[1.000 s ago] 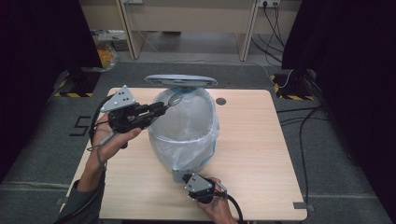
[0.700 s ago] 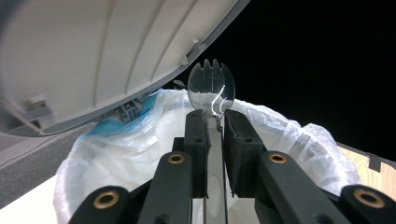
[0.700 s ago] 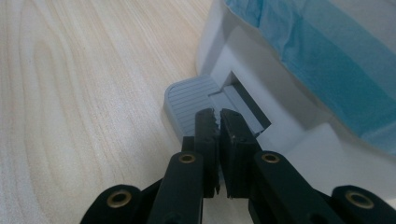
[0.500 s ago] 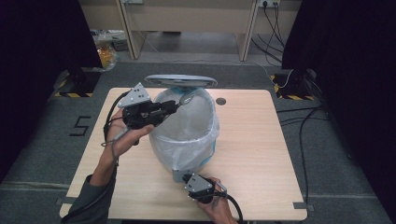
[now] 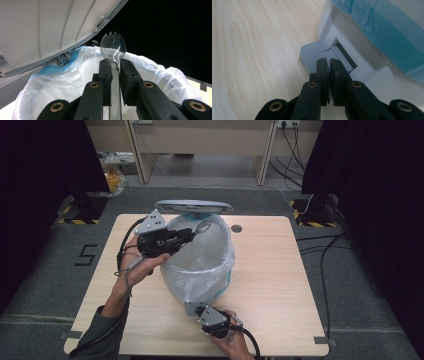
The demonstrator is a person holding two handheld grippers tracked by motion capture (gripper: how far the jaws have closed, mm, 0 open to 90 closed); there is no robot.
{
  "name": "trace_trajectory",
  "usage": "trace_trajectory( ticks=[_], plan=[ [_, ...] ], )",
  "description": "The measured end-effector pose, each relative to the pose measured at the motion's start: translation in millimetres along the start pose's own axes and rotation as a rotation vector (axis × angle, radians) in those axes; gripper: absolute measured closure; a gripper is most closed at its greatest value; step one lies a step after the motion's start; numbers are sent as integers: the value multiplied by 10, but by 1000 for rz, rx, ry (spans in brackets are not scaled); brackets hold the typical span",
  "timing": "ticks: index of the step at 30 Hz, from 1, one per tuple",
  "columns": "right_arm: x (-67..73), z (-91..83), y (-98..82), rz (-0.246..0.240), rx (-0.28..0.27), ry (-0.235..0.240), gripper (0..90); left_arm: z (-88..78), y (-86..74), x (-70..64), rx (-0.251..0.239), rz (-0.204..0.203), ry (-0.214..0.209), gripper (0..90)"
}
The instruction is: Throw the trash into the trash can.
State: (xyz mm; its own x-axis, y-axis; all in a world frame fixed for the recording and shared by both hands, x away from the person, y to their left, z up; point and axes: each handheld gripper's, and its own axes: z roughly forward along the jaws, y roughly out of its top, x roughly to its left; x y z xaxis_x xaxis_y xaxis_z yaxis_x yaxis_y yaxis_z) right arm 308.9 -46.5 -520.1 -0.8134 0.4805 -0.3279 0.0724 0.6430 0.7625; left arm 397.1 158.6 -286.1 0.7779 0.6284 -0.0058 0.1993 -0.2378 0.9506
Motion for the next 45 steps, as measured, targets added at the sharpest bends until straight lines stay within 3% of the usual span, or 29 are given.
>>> trace_trajectory(
  ticks=[8, 11, 24, 31, 38, 45],
  plan=[
    [2, 0, 0, 0, 0, -1, 856, 68, -13, -8, 9, 5, -1, 792],
    [2, 0, 0, -1, 0, -1, 856, 73, -17, -15, -5, -6, -2, 667],
    [1, 0, 0, 0, 0, 0, 856, 20, -41, -64, 3, -6, -21, 566],
    [1, 1, -1, 4, 0, 3, 856, -125, -99, -85, -4, -24, -32, 464],
    [3, 0, -1, 7, 1, 1, 856, -326, -165, -35, -1, -37, -32, 434],
    [1, 3, -1, 6, -1, 3, 856, -529, -257, 78, -16, -55, 6, 392]
  ],
)
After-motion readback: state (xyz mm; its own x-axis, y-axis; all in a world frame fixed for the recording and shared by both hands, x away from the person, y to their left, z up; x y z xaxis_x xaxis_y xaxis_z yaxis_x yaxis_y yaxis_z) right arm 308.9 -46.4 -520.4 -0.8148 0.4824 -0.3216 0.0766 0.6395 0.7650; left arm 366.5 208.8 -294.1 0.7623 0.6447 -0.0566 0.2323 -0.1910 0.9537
